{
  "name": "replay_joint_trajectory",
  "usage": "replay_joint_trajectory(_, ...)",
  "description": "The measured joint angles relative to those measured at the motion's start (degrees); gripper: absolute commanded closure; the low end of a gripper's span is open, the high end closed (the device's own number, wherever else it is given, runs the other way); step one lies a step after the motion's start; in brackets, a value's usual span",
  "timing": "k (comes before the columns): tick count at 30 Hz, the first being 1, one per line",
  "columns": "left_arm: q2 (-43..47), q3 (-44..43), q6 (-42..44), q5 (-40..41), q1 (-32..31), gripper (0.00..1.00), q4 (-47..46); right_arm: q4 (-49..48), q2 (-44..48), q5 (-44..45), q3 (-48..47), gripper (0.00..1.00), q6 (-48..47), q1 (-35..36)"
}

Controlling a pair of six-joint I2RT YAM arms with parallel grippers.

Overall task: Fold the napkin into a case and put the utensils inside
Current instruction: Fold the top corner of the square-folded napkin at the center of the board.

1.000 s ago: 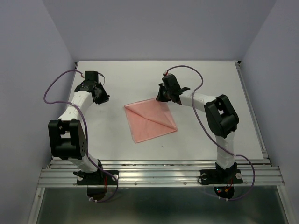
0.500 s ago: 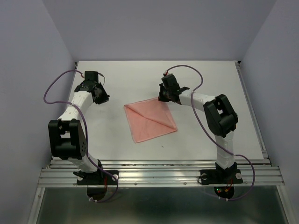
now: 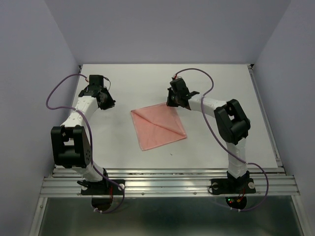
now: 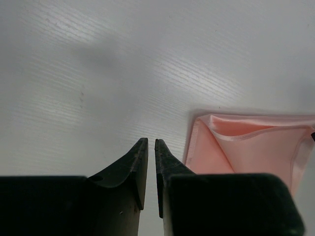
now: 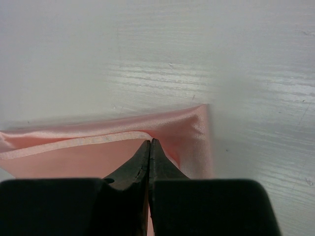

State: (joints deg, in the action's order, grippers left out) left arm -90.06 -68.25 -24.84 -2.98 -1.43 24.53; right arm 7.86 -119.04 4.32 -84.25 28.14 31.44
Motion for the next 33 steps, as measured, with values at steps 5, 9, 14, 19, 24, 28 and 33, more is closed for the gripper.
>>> replay_joint_trajectory(5, 0.00, 0.00, 0.00, -0.02, -0.02, 0.77, 0.02, 0.26, -0.37, 0.22, -0.48, 0.99, -0.09, 0.00)
replay_joint_trajectory(9, 0.00, 0.00, 0.00, -0.02, -0.07, 0.77, 0.02, 0.33, -0.37, 0.46, -0.48, 0.99, -0.11, 0.00)
replay_joint_trajectory(14, 0.00, 0.00, 0.02, -0.02, -0.09, 0.77, 0.02, 0.37, -0.37, 0.85, -0.48, 0.99, -0.13, 0.00)
replay_joint_trajectory(19, 0.00, 0.00, 0.50, -0.31, -0.37, 0.77, 0.02, 0.63, -0.63, 1.29, -0.81, 0.89, -0.35, 0.00)
replay_joint_trajectory(24, -0.28, -0.02, 2.47, -1.20, -3.13, 0.78, 0.31, 0.81, -0.70, 1.46, -2.01, 0.63, -1.01, 0.00)
replay_joint_trajectory(28, -1.44, -0.50, 3.41, -1.49, -6.86, 0.78, 0.76, 0.63, -0.68, 1.90, -2.73, 0.53, -1.33, 0.00)
replay_joint_trajectory(33, -3.50, -1.64, 5.18, -4.85, -12.33, 0.85, 0.46, 0.81, 1.64, 2.14, -0.17, 0.57, -1.60, -0.28)
